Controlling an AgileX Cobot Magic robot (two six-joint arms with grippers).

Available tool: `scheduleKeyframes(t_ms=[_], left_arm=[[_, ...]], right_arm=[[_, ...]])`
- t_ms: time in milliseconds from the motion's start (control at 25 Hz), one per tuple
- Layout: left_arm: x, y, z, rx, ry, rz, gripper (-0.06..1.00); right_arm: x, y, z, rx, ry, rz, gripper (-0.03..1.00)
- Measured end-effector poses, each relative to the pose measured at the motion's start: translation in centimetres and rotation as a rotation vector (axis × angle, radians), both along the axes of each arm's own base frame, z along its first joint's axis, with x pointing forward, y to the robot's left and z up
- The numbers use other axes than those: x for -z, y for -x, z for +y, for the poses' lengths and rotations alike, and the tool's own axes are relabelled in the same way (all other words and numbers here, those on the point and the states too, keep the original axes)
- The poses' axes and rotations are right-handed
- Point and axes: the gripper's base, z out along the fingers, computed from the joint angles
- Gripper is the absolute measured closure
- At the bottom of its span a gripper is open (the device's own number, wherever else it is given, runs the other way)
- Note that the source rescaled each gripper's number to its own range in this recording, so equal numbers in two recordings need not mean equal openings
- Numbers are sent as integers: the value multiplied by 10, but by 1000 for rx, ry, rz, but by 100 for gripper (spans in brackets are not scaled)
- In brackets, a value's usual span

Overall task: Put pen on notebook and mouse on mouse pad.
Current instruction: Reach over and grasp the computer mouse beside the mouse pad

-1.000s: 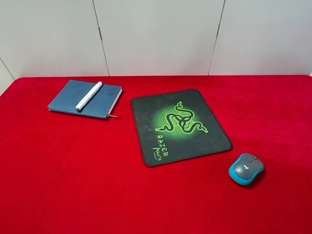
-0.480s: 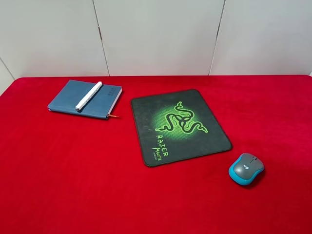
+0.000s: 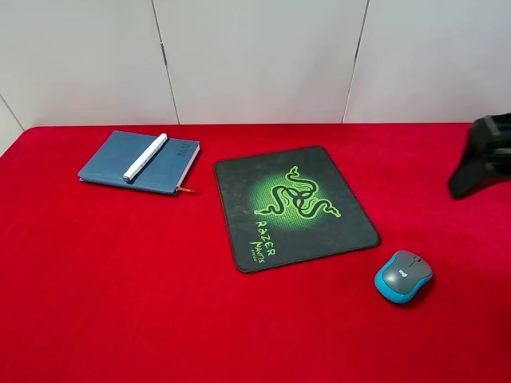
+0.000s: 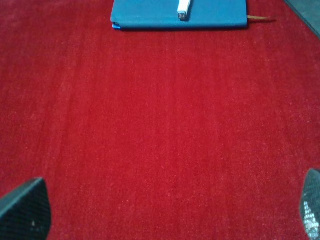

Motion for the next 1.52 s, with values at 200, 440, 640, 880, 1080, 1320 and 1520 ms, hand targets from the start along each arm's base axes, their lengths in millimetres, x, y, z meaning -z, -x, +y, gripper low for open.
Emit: scheduleKeyframes(t_ms=[200, 440, 640, 880, 1080, 1320, 1520], left_arm=[[0, 0, 0, 0, 0, 0, -6], [0, 0, 0, 0, 0, 0, -6], [0, 0, 0, 0, 0, 0, -6], [0, 0, 0, 0, 0, 0, -6], [0, 0, 0, 0, 0, 0, -6], [0, 0, 0, 0, 0, 0, -6], [0, 0, 0, 0, 0, 0, -6]], right_arm=[[19, -20, 8, 118, -31, 73, -3], [51, -41, 17, 302, -53, 233, -3], [72, -54, 23, 399, -48, 298, -3], [93, -61, 40, 464, 8, 316, -3], [109, -68, 45, 498, 21, 336, -3], [127, -71, 46, 522, 20, 337, -3], [142, -64, 44, 559, 3, 333, -3]])
